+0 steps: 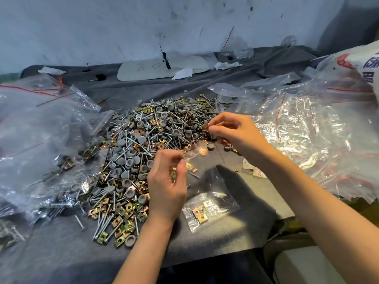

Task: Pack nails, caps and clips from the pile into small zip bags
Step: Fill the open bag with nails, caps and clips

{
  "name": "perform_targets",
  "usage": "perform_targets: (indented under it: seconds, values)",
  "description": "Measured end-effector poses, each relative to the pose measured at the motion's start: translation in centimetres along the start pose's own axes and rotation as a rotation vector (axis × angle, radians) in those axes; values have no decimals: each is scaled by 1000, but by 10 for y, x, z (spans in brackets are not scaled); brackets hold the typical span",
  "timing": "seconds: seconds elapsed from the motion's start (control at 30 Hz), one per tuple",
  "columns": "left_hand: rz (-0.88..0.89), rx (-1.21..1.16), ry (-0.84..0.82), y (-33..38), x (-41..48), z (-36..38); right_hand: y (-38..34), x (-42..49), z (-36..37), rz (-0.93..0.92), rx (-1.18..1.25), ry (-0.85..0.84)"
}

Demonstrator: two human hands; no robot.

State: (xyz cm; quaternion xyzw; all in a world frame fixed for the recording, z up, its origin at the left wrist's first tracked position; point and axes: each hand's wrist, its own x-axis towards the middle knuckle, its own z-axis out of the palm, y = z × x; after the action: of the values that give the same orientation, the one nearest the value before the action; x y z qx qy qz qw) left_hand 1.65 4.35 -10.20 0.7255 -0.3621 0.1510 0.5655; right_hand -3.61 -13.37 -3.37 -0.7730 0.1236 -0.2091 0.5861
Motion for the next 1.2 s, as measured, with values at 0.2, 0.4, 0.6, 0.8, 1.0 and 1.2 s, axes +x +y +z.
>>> perform_targets:
  seconds: [0.2, 0.4, 0.6, 0.8, 1.0, 1.2]
  values:
    - [129, -54, -61, 1, 1, -2, -29, -11, 8, -464, -642, -135]
    - [78, -97, 6, -1, 0, 1, -26, -4, -4, -480, -529, 80]
    - [25, -97, 98, -3, 0, 0, 25, 14, 0, -47, -759, -62]
    - [5, -77, 172, -3, 1, -3, 43, 19, 12, 18, -801, 58]
    - [11, -61, 177, -3, 0, -3, 37, 28, 22, 83, -1018, 10]
    - [8, -64, 171, -4, -1, -2, 29, 36, 27, 203, -1010, 19]
